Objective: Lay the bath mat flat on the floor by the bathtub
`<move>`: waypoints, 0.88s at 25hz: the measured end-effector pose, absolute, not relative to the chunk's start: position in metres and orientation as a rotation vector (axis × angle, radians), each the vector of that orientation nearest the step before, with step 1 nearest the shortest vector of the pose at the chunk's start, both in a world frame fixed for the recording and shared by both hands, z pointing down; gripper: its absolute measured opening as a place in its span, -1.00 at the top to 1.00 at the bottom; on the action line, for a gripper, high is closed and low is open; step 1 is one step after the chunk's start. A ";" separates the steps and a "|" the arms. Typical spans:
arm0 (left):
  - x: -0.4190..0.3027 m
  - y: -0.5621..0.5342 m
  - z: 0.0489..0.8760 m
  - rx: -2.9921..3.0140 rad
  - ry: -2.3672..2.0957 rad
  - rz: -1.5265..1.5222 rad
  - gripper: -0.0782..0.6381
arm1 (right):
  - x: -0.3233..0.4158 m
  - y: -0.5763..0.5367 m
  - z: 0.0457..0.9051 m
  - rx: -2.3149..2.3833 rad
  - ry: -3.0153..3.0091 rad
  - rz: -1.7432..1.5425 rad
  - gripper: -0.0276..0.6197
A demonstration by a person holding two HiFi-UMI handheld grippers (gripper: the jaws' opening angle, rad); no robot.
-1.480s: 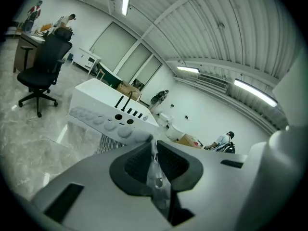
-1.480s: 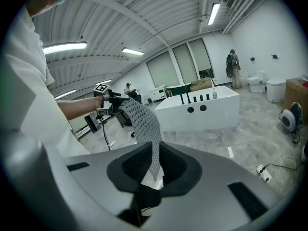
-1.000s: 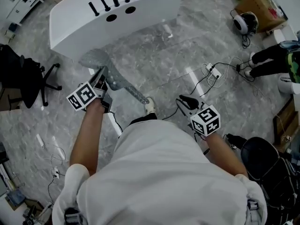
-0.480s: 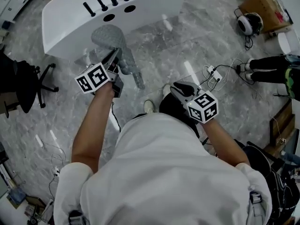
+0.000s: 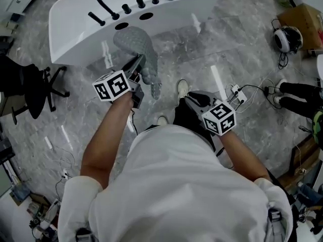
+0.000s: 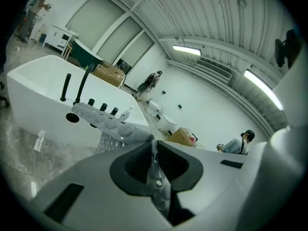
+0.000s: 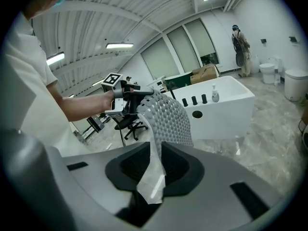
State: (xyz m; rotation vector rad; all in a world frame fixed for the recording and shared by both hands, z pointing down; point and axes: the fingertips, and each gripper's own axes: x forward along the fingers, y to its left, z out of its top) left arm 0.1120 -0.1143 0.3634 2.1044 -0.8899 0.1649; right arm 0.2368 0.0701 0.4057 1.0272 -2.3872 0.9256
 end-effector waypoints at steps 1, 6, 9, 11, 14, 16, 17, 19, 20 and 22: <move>0.126 -0.125 0.369 2.098 -0.886 0.177 0.65 | 0.246 0.059 0.409 1.017 -2.387 0.939 0.65; 0.194 -0.177 0.398 2.081 -0.861 0.217 0.64 | 0.293 0.021 0.433 1.010 -2.367 1.025 0.66; 0.241 -0.208 0.414 2.086 -0.832 0.228 0.65 | 0.317 0.004 0.450 1.006 -2.344 1.080 0.67; 0.274 -0.228 0.423 2.086 -0.806 0.208 0.65 | 0.331 -0.006 0.459 0.998 -2.332 1.093 0.67; 0.322 -0.256 0.432 2.090 -0.769 0.165 0.65 | 0.351 -0.019 0.469 1.011 -2.308 1.116 0.68; 0.347 -0.274 0.437 2.091 -0.751 0.129 0.65 | 0.358 -0.024 0.475 1.024 -2.290 1.141 0.68; 0.357 -0.282 0.438 2.090 -0.740 0.101 0.65 | 0.359 -0.025 0.479 1.027 -2.282 1.153 0.68; 0.373 -0.296 0.439 2.090 -0.716 0.027 0.65 | 0.356 -0.026 0.489 1.026 -2.267 1.177 0.69; 0.378 -0.303 0.440 2.093 -0.704 -0.014 0.65 | 0.353 -0.027 0.495 1.025 -2.258 1.188 0.69; 0.383 -0.314 0.452 2.094 -0.686 -0.082 0.65 | 0.344 -0.027 0.508 1.015 -2.240 1.212 0.69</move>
